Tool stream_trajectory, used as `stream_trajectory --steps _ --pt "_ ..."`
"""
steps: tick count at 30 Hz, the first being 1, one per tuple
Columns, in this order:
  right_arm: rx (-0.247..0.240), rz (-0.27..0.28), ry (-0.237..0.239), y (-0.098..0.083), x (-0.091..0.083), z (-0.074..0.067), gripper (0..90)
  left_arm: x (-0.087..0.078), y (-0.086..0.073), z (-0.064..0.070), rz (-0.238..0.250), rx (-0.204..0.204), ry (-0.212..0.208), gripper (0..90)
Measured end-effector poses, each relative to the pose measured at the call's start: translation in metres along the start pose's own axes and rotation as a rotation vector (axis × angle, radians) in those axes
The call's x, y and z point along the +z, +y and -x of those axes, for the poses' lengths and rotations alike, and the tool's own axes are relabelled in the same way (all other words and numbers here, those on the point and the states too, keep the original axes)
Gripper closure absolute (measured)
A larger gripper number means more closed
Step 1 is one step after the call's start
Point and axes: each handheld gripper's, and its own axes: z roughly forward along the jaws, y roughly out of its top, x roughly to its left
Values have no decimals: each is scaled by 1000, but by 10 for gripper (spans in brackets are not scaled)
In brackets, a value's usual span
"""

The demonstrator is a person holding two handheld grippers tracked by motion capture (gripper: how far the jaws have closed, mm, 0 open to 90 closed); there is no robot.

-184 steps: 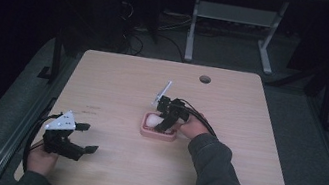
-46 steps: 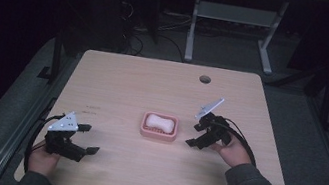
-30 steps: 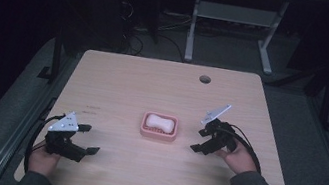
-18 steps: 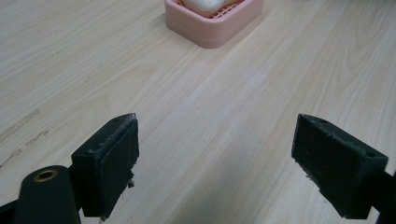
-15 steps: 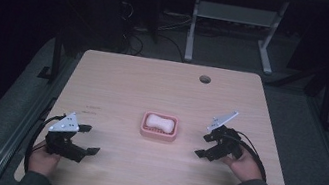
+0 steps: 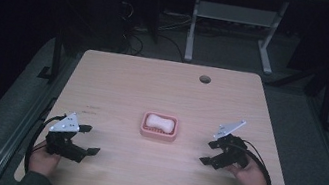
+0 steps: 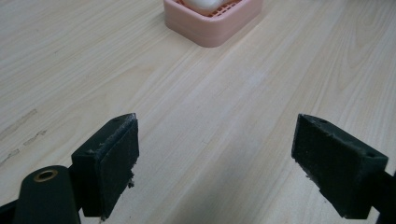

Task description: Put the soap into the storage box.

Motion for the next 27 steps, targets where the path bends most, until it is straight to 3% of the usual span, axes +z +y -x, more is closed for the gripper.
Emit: stream_trajectory --steps 27 --pt "63 51 -50 -53 -19 -19 283 1 0 2 -4 -3 -3 148"
